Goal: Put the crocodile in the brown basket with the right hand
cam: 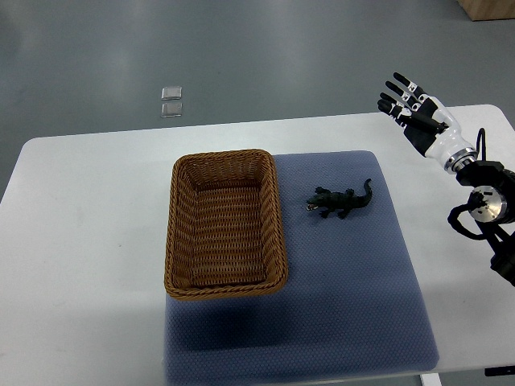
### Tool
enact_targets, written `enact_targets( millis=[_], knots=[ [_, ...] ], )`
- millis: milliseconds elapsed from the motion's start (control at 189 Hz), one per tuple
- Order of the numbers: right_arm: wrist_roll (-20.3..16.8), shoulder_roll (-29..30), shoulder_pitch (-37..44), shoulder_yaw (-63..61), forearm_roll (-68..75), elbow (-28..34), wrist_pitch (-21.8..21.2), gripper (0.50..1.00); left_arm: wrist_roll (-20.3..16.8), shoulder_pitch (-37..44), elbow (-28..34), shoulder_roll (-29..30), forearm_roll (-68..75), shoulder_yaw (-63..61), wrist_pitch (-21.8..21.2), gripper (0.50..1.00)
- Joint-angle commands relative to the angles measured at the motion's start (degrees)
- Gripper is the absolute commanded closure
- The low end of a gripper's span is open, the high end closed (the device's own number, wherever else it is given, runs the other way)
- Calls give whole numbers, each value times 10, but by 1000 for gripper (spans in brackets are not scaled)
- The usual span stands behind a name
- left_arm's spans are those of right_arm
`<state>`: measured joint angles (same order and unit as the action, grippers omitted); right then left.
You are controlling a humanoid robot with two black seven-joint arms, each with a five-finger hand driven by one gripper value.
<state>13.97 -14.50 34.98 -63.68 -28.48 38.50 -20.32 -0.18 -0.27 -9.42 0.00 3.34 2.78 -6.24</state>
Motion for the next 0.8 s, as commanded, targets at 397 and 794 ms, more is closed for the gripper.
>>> enact_targets(
  millis=[397, 794],
  knots=[
    [0, 1, -2, 6, 0, 0, -2, 572, 0, 1, 0, 0, 0, -1, 0, 500],
    [0, 0, -7, 9, -4, -1, -30, 572, 0, 1, 0, 0, 0, -1, 0, 500]
  ],
)
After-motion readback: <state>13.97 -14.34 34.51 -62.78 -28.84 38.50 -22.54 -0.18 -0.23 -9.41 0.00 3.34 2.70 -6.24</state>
